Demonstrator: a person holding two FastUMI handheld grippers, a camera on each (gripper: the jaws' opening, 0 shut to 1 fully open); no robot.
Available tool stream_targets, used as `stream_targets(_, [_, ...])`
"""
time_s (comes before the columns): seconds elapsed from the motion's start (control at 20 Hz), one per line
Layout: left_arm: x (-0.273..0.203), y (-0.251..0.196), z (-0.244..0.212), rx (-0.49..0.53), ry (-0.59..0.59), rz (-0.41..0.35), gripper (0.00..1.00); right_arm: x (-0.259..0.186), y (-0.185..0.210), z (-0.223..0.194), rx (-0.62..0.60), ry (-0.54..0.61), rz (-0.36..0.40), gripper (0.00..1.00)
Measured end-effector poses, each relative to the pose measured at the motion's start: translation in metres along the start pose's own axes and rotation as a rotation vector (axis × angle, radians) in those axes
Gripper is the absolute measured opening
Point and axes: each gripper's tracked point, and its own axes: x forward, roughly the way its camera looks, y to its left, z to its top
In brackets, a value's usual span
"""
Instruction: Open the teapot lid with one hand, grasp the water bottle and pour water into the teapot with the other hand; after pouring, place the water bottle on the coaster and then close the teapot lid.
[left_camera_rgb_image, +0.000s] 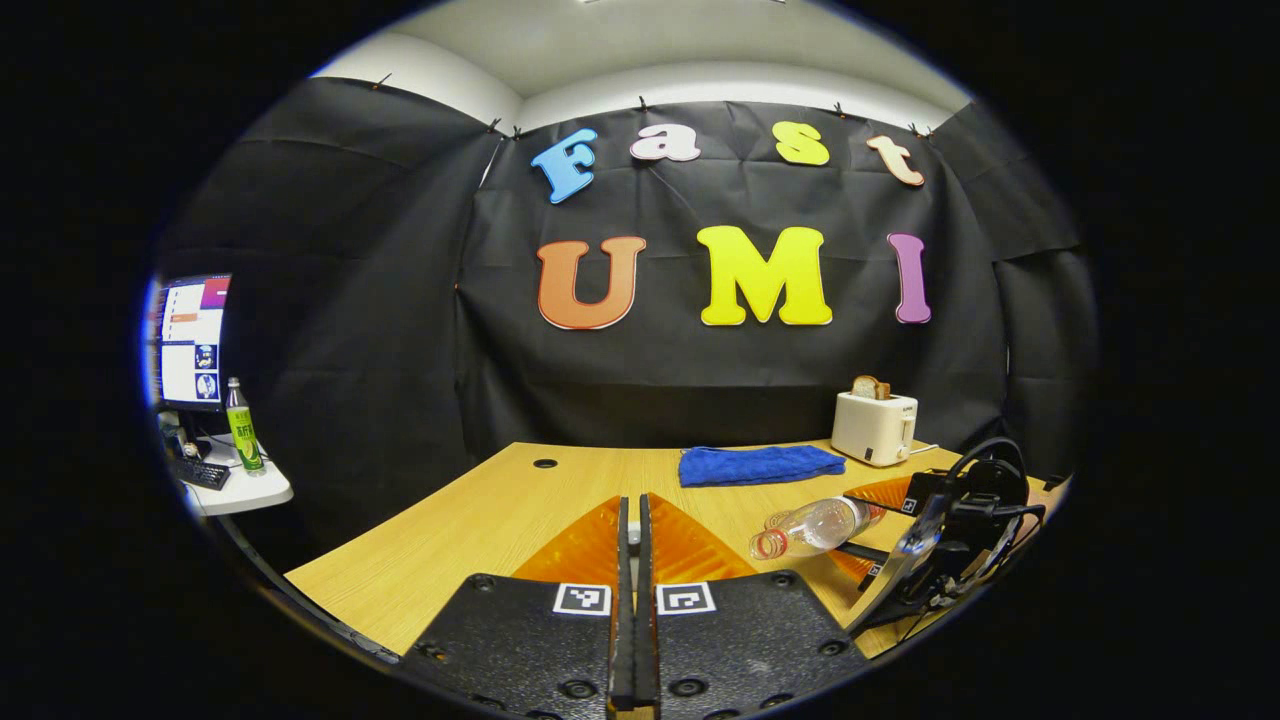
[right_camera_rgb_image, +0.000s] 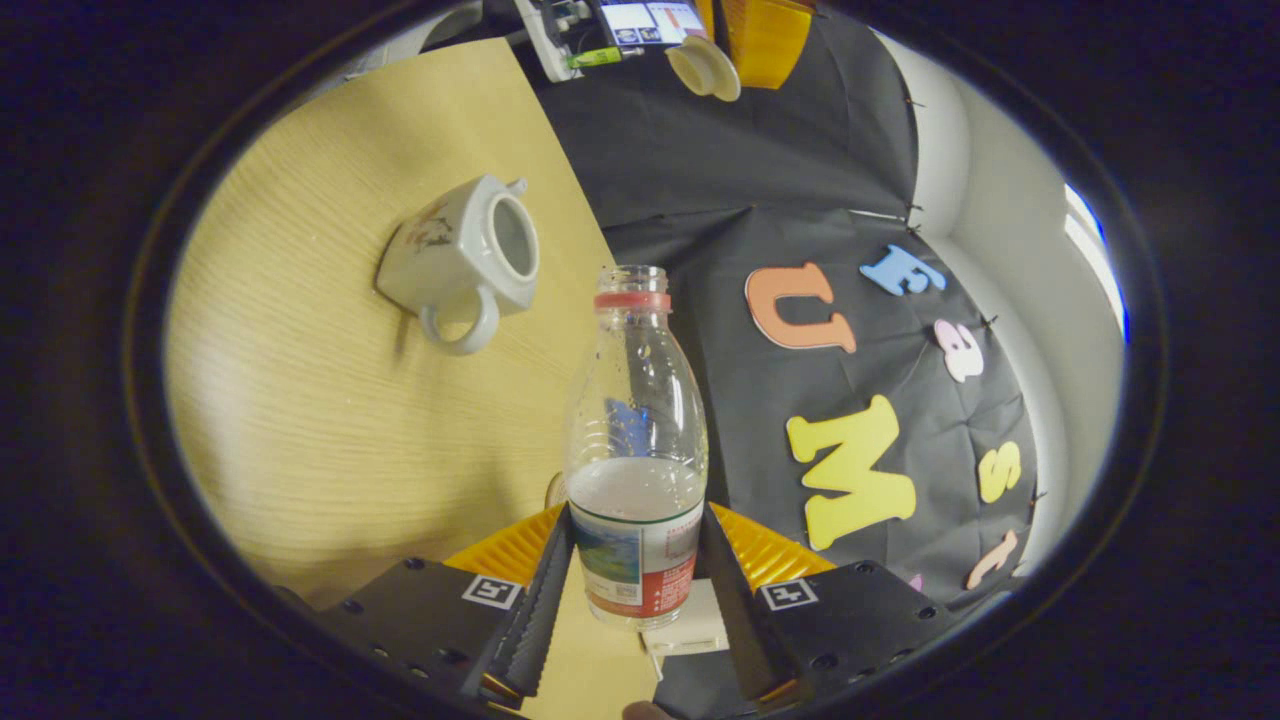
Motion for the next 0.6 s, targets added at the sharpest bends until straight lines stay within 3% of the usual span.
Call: stream_targets(0.6, [-0.004,0.011,0.006,-0.007,-0.014,0.014,0.03,0.005,-0.003,0.023,-0.236,-0.062,-0.032,0.71])
